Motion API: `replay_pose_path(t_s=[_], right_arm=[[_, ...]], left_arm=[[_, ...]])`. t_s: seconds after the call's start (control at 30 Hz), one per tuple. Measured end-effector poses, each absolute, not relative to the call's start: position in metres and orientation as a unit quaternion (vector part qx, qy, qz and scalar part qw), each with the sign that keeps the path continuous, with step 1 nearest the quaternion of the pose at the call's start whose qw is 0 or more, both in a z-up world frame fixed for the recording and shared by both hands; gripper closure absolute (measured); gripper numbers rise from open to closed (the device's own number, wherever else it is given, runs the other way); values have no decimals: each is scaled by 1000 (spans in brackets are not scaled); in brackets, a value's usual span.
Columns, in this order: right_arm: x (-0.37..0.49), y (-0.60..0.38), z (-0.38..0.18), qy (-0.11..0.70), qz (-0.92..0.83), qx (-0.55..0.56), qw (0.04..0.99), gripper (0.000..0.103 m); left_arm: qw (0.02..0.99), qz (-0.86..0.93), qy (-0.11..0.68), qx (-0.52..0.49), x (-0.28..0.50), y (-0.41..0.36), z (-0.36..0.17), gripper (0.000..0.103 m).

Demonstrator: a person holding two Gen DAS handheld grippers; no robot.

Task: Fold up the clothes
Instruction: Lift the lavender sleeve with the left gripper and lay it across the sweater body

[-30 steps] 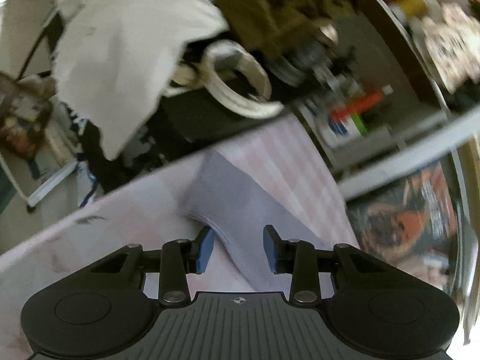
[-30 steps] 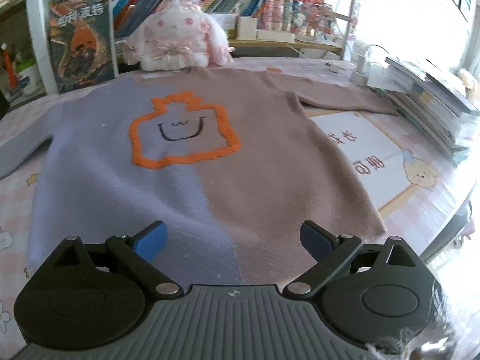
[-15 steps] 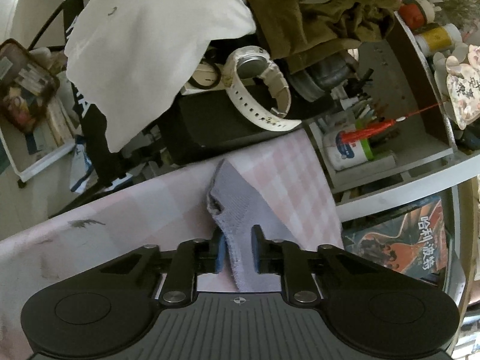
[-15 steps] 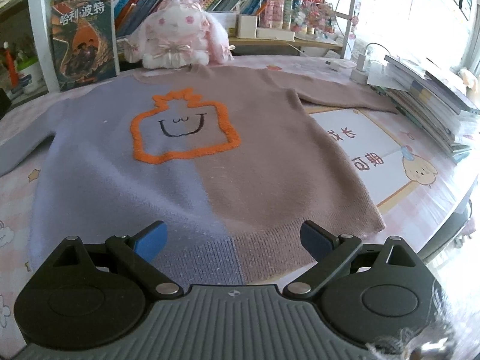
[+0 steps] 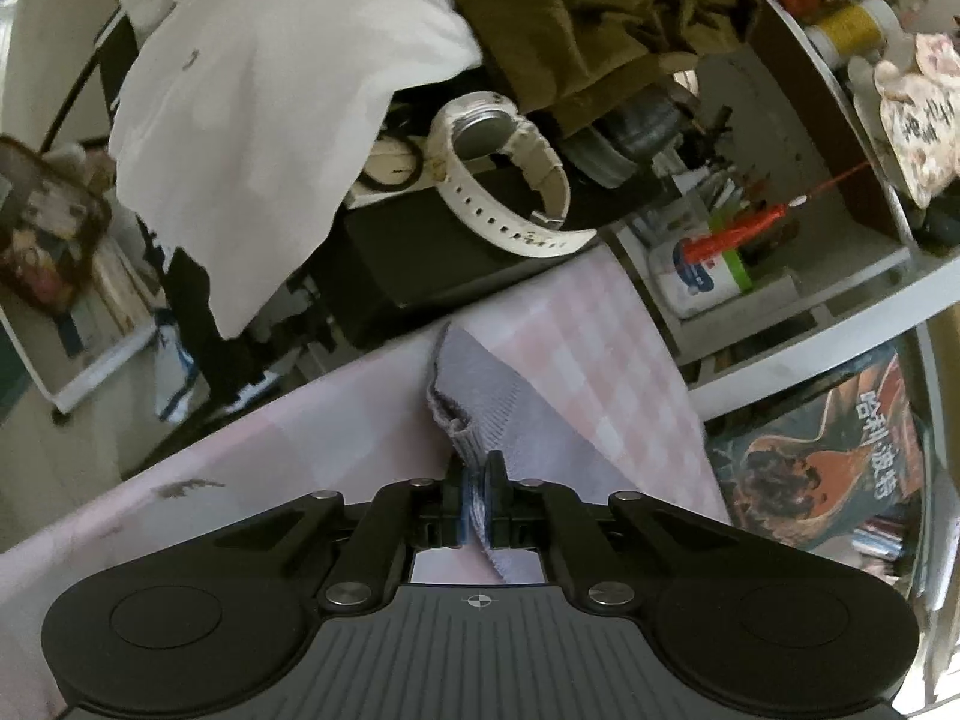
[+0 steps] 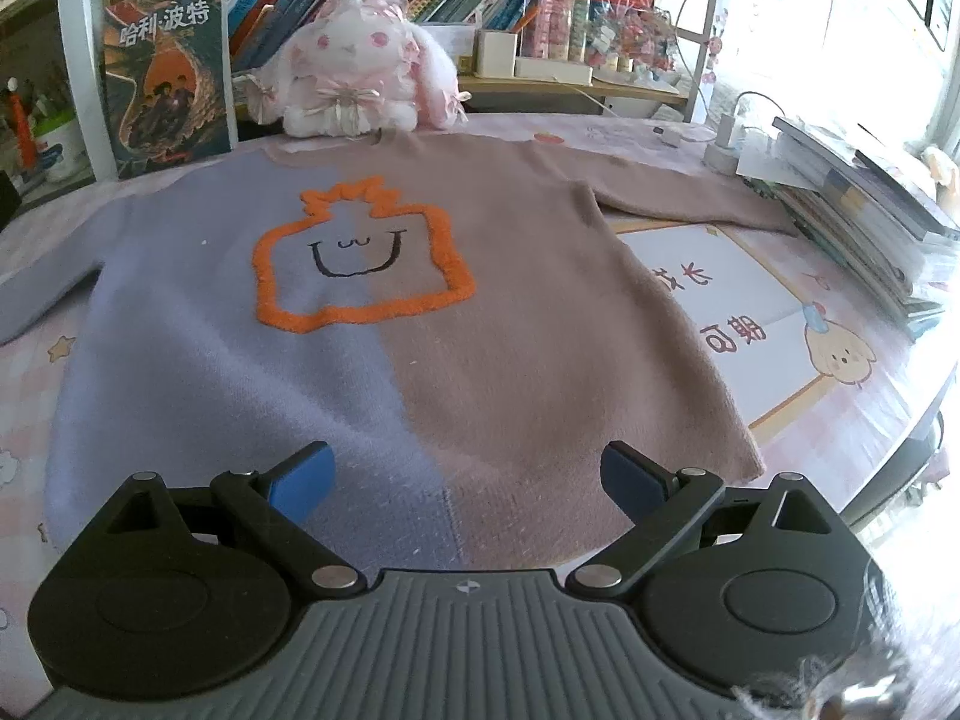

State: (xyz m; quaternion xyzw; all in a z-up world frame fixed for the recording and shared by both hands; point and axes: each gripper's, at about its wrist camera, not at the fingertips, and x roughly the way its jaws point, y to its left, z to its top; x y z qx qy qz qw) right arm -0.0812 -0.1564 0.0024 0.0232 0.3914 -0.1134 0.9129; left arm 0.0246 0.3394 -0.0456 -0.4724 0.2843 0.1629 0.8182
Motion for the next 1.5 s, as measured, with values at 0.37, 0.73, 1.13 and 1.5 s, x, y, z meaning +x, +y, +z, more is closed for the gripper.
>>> replay_pose_path(t_s=[0.37,0.73,1.13,1.5], right_arm=[[-56,-196,-1,386,-57,7,921,7],[-25,-262,0,375,48,-36,925,7],[-8,-322,-7,377,128,-55,916,7],[-4,-357,-12,382,144,-51,911,7]], left_arm=[[884,120,223,-394,38,280,19,101],[940,58,174,-287,66,145,83,101],[957,12,179,-230,105,3,97,101],[955,-8,220,-197,135,-84,74,100]])
